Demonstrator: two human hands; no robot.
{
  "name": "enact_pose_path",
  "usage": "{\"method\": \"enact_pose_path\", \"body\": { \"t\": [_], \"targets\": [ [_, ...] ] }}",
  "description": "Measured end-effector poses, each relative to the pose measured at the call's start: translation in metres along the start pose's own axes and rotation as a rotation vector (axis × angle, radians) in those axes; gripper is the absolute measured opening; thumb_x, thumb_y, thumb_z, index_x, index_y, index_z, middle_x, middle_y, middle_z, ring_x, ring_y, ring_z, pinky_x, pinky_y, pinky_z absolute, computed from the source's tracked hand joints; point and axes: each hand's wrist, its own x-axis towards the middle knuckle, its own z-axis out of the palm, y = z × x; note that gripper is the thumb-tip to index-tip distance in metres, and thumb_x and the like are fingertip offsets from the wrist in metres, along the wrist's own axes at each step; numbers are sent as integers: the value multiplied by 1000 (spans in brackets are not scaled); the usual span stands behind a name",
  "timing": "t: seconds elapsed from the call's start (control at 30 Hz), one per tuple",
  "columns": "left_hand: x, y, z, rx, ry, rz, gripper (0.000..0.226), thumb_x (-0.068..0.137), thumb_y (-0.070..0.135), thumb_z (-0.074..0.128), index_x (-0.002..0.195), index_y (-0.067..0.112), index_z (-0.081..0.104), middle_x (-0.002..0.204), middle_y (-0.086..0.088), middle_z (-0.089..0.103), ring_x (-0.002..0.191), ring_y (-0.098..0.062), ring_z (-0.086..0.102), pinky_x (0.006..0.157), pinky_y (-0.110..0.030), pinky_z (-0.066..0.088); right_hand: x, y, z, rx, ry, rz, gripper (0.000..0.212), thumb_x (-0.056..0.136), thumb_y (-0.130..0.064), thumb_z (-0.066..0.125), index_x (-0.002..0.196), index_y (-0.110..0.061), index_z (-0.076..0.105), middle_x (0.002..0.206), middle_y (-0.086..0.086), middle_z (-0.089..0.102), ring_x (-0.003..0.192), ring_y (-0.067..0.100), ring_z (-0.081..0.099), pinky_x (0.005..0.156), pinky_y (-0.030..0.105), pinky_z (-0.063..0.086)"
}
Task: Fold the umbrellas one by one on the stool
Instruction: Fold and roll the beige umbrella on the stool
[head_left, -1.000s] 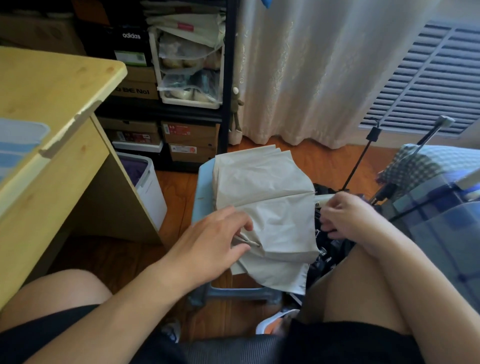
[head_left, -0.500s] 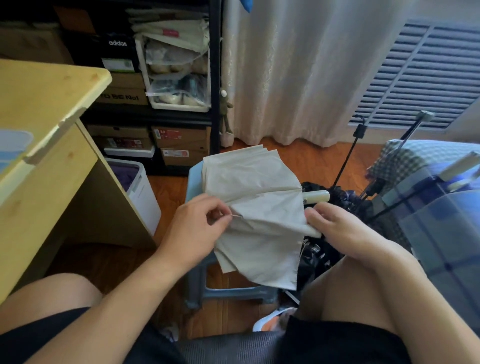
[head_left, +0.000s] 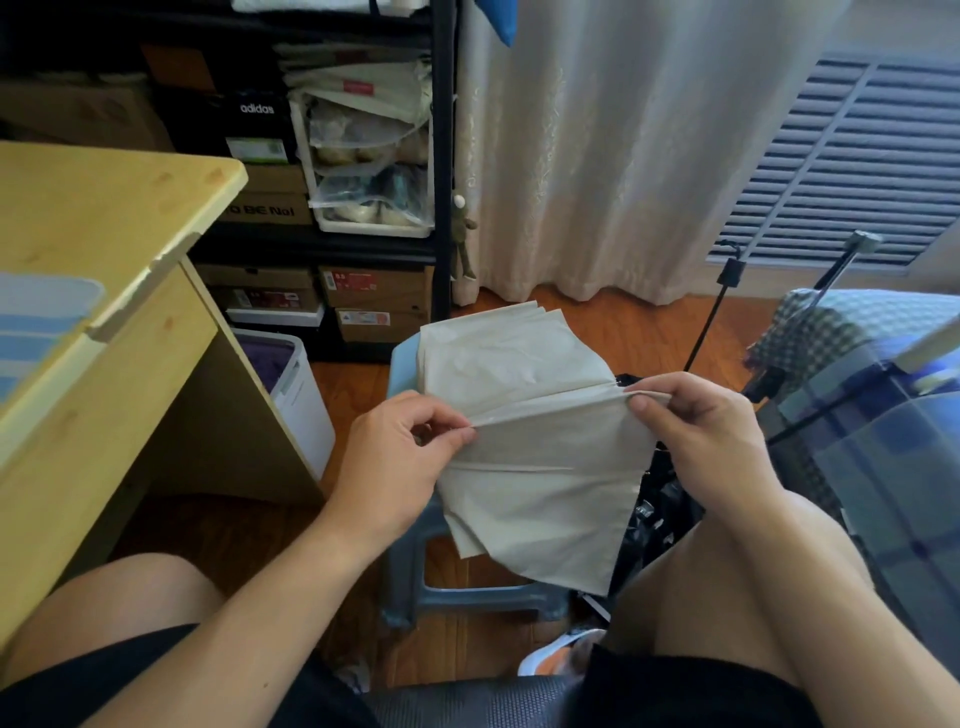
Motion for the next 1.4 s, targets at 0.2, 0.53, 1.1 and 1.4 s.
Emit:
{"method": "enact_pose_path", "body": {
  "t": [0.2,0.53,1.1,1.4],
  "targets": [
    [-13,-5,2,68,-1,-147,22,85,30,80,90,32,59,86,11,65,86,1,60,70,-17,49,0,3,-2,82,-8,41,13,90,-9,75,90,-21,79,87,-1,78,79,9,69,82,38,57],
    [-11,-15,8,187,25,-141,18,86,34,79,92,33,63,97,20,59,97,4,52,75,-15,40,2,8,-1,105,-15,26,19,91,-9,75,88,-27,81,89,-2,78,83,13,70,80,29,59],
    [-21,2,13,-91,120,-5,24,89,18,78,101,33,63,96,19,70,99,9,64,80,-4,45,3,10,-2,158,0,28,15,91,-11,75,90,-25,81,92,2,78,88,17,70,87,44,58],
    [-15,-8,12,151,102,189,22,89,21,77,109,27,75,90,24,59,93,-1,59,79,-12,48,2,7,-3,150,-25,-11,12,83,-21,78,88,-31,82,92,-3,73,87,13,65,86,47,55]
  ]
}}
